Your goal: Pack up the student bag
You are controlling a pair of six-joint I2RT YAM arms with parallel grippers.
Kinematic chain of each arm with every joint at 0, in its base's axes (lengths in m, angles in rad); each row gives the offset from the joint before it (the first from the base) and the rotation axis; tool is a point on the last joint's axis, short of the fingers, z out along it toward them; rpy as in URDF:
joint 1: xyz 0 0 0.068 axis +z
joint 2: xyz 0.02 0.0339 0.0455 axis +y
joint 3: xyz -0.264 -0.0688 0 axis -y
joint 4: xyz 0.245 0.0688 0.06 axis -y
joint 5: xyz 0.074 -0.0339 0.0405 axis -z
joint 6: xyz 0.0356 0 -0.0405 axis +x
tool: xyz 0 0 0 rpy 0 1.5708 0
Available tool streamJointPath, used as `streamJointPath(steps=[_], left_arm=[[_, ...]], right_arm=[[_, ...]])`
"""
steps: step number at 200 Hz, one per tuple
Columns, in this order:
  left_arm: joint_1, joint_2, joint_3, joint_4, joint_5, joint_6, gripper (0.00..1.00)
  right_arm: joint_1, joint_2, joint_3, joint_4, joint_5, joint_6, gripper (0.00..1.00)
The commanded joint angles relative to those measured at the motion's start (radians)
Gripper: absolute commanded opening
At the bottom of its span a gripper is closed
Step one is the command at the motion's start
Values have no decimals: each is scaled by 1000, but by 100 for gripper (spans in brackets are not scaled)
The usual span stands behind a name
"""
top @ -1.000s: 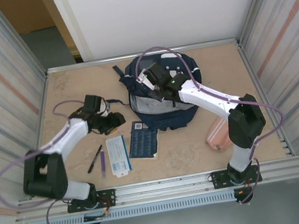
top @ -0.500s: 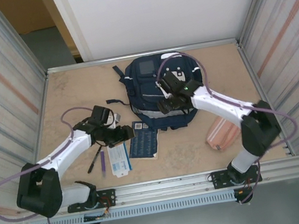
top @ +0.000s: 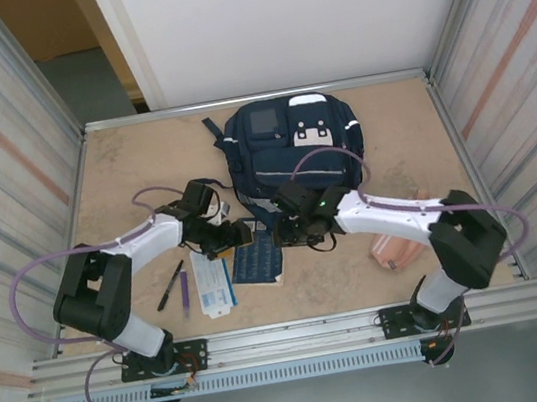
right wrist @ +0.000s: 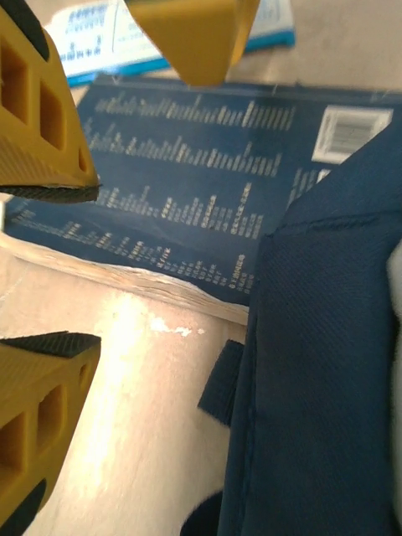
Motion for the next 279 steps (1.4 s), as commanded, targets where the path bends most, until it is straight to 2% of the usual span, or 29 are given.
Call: streamJointPath(steps=[1,30,72,95,114,140,178,203,224,237,262,279], left_arm=[[-6,7,24,6,9,11,69],[-18,11,4,10,16,12,70],[-18,10,-12,-33,-1,21,70],[-20,25,-20,2,88,25,68],[-36,8,-25,10,78,14,67],[-35,-42,-48,53,151,-13,65],[-35,-204,-93,46,156,-71,66],[-42,-230,-157,-65,26,-105,65],[-66,-241,-301,62,86,-172,65],[-113,-233,-338,93,65,-210,65],[-174,-265,-324,-10,-87,-245,65],[-173,-318,-314,-74,-181,-250,67]], right_arm=[[-3,88,11,63,-27,40,40],[0,164,7,109,-69,22,25],[0,187,-51,145,-99,27,19],[1,197,-75,200,-147,19,13],[0,207,-74,238,-200,5,13],[-2,209,-69,288,-265,-45,14],[-36,215,-72,267,-281,-134,15],[-59,203,-56,208,-289,-256,16],[-69,191,-44,153,-268,-347,17],[-79,197,-39,133,-286,-377,19],[-70,197,-33,118,-288,-372,21],[-50,208,-4,59,-211,-382,21]])
